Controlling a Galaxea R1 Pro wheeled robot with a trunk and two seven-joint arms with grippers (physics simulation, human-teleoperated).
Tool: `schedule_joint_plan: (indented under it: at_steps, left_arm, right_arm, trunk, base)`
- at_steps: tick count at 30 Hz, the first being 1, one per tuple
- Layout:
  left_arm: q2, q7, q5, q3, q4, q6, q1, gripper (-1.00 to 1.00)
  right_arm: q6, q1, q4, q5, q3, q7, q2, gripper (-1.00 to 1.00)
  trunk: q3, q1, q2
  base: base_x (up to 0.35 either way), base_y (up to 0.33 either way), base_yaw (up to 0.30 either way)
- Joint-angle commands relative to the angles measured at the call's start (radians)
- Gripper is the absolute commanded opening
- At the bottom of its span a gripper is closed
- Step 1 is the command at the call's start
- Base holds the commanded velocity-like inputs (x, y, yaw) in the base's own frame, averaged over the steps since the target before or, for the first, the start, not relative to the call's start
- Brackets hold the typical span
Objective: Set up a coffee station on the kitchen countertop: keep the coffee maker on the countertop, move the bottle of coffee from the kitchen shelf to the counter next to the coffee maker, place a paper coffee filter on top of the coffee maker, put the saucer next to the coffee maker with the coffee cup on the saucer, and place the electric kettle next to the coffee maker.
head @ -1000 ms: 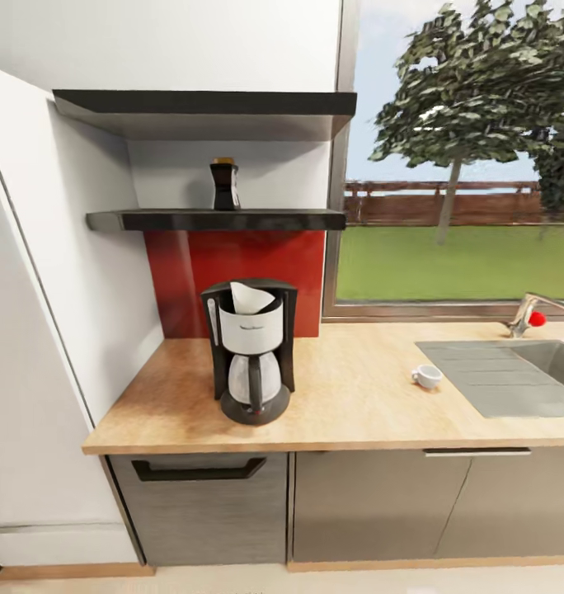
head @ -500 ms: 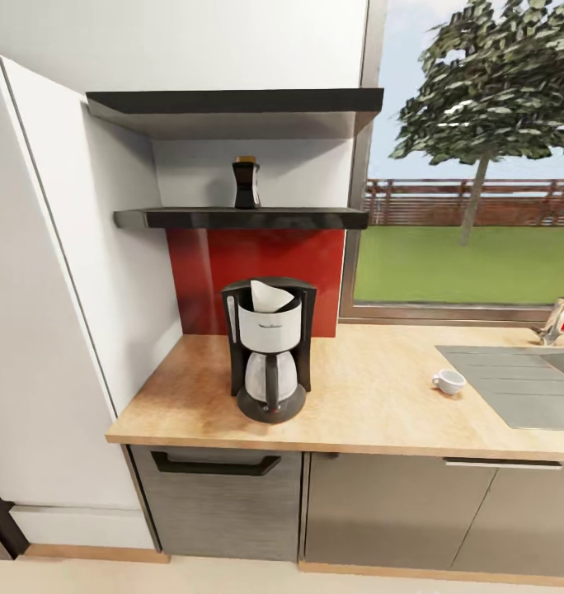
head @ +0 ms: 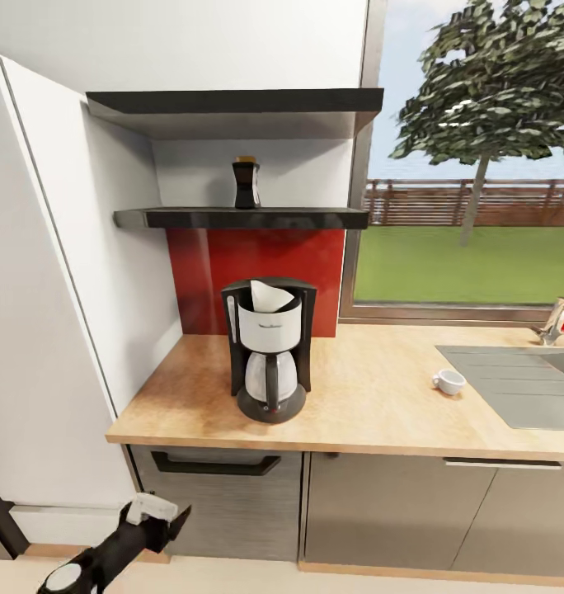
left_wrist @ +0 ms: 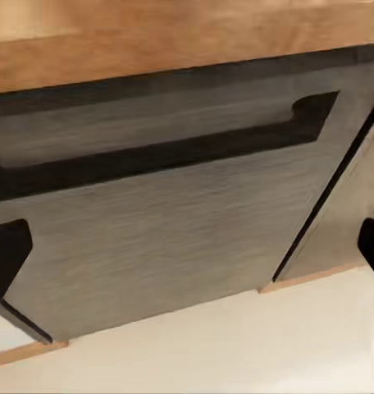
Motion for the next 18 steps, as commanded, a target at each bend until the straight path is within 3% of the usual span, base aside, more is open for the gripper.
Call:
schedule_joint_plan:
  at_steps: [1,4,8,13,16,17,18]
  left_arm:
    - [0.004,-0.128,0.002,0.019,-0.169,0.17,-0.049,1.0]
    - [0.005,-0.208,0.003,0.028,-0.223,0.266,-0.097,1.0]
    - [0.009,-0.42,0.002,0.04,-0.276,0.456,-0.238,1.0]
    - [0.015,-0.551,0.003,0.069,-0.282,0.602,-0.361,1.0]
    - [0.035,-0.656,0.003,0.075,-0.283,0.719,-0.462,1.0]
    - [0.056,-0.72,0.002,0.076,-0.283,0.792,-0.532,1.0]
    - [0.06,-0.732,0.001,0.076,-0.283,0.805,-0.549,1.0]
  right_arm:
    - [0.005,0.0,-0.002,-0.01,0.008,0.002,0.0,1.0]
    - [0.004,0.0,-0.002,-0.01,0.008,0.002,0.0,1.0]
    - [0.003,0.0,-0.002,-0.01,0.008,0.002,0.0,1.0]
    - [0.003,0.0,-0.002,-0.01,0.008,0.002,0.0,1.0]
    - [0.003,0.0,-0.002,-0.011,0.008,0.002,0.001,1.0]
    - [0.003,0.0,-0.002,-0.012,0.008,0.002,0.001,1.0]
    - [0.003,0.0,-0.002,-0.012,0.008,0.002,0.001,1.0]
  trunk:
    - [-0.001,0.0,-0.001]
    - [-0.001,0.0,-0.001]
    - [-0.001,0.0,-0.001]
    - [-0.001,0.0,-0.001]
    - [-0.001,0.0,-0.001]
    - [-0.001,0.0,-0.001]
    - [-0.001,0.0,-0.001]
  base:
    - [0.0,0.0,0.0]
    - [0.0,0.0,0.0]
    - [0.0,0.0,0.0]
    - [0.0,0.0,0.0]
    - [0.0,0.0,0.0]
    - [0.0,0.0,0.0]
    - [0.0,0.0,0.0]
